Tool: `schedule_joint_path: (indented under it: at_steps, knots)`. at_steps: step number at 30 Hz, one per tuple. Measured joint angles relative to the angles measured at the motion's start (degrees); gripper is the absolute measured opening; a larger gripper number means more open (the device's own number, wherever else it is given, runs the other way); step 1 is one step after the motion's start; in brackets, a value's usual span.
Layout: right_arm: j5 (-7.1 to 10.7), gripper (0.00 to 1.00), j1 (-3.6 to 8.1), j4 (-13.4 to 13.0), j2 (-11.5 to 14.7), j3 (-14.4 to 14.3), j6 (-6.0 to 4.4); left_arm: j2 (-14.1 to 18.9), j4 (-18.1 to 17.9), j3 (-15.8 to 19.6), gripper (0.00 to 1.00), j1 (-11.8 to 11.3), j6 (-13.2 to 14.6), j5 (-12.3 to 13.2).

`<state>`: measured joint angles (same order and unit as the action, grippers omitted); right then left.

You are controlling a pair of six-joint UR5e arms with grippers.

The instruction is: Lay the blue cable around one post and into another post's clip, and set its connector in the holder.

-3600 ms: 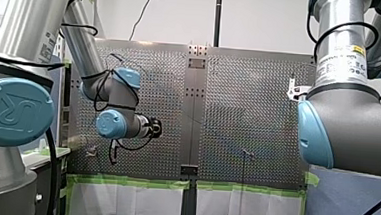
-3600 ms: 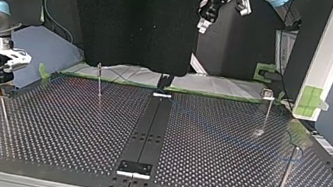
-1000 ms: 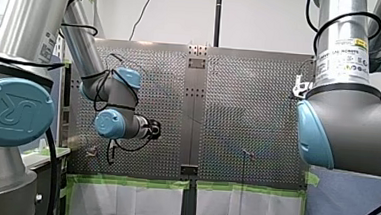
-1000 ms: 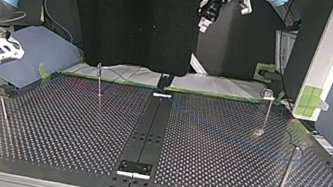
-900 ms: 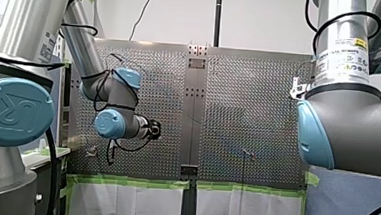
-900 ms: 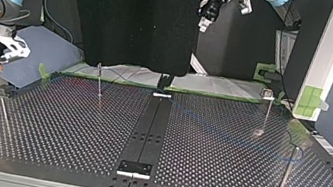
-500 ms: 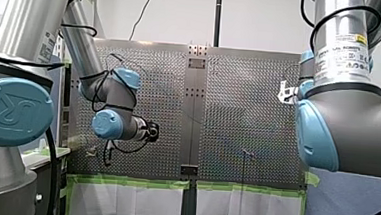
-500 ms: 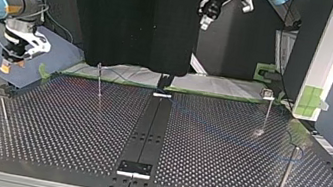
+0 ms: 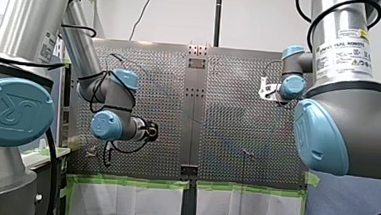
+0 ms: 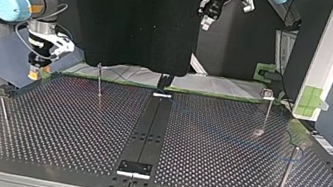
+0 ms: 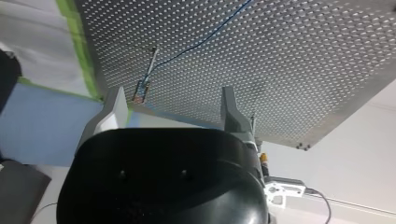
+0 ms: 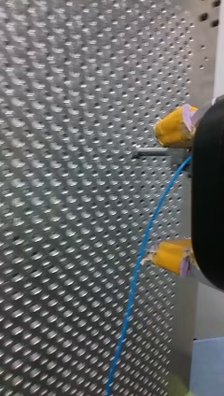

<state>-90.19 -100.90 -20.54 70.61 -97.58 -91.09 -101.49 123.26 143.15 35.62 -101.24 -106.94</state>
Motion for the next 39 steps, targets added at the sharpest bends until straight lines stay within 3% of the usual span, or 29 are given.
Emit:
schedule_joint_path:
  at_steps: [9, 17, 24, 39]
  knots:
    - [-1.83, 1.0, -4.2, -0.3, 0.0, -1.5, -0.55, 0.0, -2.2, -1.1, 1.0, -1.1, 0.0, -3.2]
    - [-2.49, 1.0, -8.37, -3.7, 0.0, -4.7, -0.71, 0.0, -1.3, -3.5, 1.0, -2.2, -0.2, -5.9]
    - [-2.35, 1.0, -11.74, -5.4, 0.0, -7.5, -0.01, 0.0, -1.0, -4.5, 1.0, -3.0, -0.3, -8.1]
    - [-2.0, 1.0, -19.14, -12.2, -0.1, -13.5, 1.24, 0.0, 0.1, -4.7, 1.0, -4.6, -0.3, -8.8]
